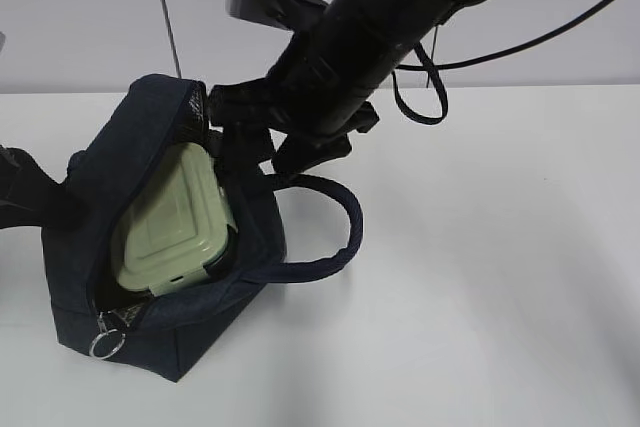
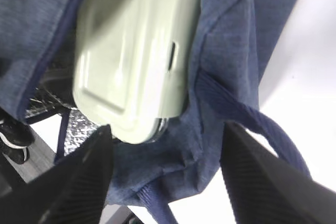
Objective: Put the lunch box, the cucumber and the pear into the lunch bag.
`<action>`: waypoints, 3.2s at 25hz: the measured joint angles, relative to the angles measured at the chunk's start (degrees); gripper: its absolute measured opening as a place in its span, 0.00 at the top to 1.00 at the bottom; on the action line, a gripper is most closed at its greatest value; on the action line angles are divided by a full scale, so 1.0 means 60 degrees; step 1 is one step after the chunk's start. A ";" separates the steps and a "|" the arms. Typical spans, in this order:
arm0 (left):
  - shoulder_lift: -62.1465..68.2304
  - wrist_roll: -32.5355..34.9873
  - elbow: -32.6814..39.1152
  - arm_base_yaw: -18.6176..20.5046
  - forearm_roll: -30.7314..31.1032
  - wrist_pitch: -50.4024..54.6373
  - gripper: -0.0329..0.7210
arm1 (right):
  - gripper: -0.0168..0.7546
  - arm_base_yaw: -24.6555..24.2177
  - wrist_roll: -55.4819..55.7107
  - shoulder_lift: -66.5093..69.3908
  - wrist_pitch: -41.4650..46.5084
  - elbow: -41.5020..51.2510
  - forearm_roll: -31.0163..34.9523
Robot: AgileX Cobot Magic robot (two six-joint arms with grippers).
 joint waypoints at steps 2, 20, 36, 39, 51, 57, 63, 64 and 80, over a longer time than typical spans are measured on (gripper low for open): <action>0.0000 0.0000 0.0000 0.0000 0.0000 0.0000 0.95 | 0.33 0.0000 0.0177 0.0110 0.0072 -0.0015 -0.0150; 0.0000 0.0000 0.0000 -0.0062 0.0034 -0.0001 0.95 | 0.91 0.0000 -0.0219 0.1319 -0.0203 -0.0015 -0.0269; 0.1663 -0.0715 -0.2267 -0.1118 0.0535 0.0524 0.95 | 0.96 -0.1143 -0.0491 -0.0935 -0.0274 0.1229 -0.0180; 0.2159 -0.0911 -0.2475 -0.1709 0.0535 0.0261 0.95 | 0.96 -0.1692 -0.1046 -0.1471 -0.0731 0.2439 0.0452; 0.2670 -0.0999 -0.2660 -0.2339 0.0305 -0.0177 0.64 | 0.54 -0.2340 -0.4177 -0.2121 -0.1273 0.3832 0.3453; 0.1966 -0.0929 -0.2553 -0.2339 0.0305 -0.0318 0.49 | 0.33 -0.2340 -0.5176 -0.2678 -0.1273 0.3810 0.4152; 0.0934 -0.0887 -0.2468 -0.2339 0.0305 -0.0477 0.48 | 0.33 -0.2340 -0.5461 -0.3621 -0.1201 0.3742 0.4373; 0.0828 -0.0887 -0.2468 -0.2339 0.0305 -0.0476 0.48 | 0.34 -0.2340 -0.5484 -0.3719 -0.1123 0.3742 0.4373; -0.1853 -0.0846 0.0702 -0.2339 0.0195 -0.2004 0.50 | 0.62 0.1022 -1.4142 -0.8643 -0.6486 1.0236 1.1145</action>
